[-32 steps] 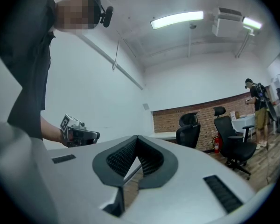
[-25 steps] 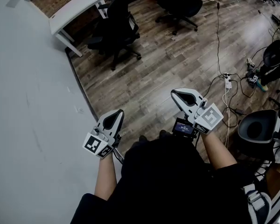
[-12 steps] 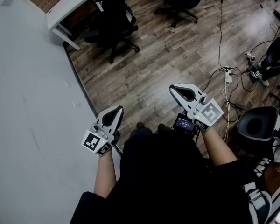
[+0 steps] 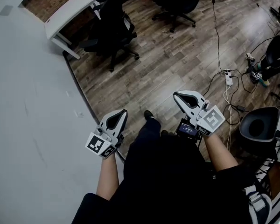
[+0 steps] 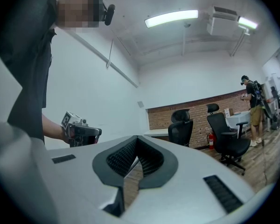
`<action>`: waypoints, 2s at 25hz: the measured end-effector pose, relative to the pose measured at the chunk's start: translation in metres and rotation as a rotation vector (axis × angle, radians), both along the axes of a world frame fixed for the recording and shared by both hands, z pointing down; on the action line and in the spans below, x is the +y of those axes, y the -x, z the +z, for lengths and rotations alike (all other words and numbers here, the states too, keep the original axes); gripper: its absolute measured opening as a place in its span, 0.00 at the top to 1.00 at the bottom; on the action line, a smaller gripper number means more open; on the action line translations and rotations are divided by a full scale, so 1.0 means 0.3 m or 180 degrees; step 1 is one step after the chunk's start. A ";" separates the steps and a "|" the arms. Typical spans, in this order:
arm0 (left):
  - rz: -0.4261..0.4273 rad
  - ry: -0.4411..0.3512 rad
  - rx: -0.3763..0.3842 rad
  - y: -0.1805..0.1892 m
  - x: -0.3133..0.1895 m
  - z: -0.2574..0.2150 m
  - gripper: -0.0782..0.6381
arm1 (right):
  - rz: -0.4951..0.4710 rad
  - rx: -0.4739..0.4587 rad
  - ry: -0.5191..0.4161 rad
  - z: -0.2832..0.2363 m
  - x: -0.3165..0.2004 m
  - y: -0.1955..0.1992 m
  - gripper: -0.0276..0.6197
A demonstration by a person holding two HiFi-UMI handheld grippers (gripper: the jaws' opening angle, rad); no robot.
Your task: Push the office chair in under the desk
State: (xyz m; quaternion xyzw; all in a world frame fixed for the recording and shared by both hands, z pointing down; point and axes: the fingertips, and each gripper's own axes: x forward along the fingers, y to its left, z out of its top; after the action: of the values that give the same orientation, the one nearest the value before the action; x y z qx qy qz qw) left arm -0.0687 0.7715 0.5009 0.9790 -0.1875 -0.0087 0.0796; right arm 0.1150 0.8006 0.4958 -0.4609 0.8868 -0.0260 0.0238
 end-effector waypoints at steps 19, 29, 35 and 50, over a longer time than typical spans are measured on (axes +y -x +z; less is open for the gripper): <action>0.0308 0.0042 0.0146 -0.102 -0.532 0.044 0.87 | 0.0262 0.0125 0.0189 0.021 -0.462 -0.058 0.95; 0.0532 -0.0026 0.0214 -0.117 -0.854 -0.001 0.87 | 0.0445 0.0132 0.0149 -0.036 -0.748 -0.061 0.95; 0.0686 -0.0021 0.0273 -0.178 -1.009 0.014 0.87 | 0.0549 0.0250 0.0198 -0.030 -0.863 -0.074 0.95; 0.0172 0.0022 0.0209 -0.296 -1.313 0.036 0.87 | 0.0185 0.0102 0.0238 0.062 -1.215 -0.271 0.95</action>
State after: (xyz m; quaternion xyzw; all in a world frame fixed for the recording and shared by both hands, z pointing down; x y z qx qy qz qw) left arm 0.0200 0.3777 0.5117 0.9826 -0.1584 -0.0380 0.0893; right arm 0.1962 0.4362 0.5145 -0.4873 0.8717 -0.0510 -0.0070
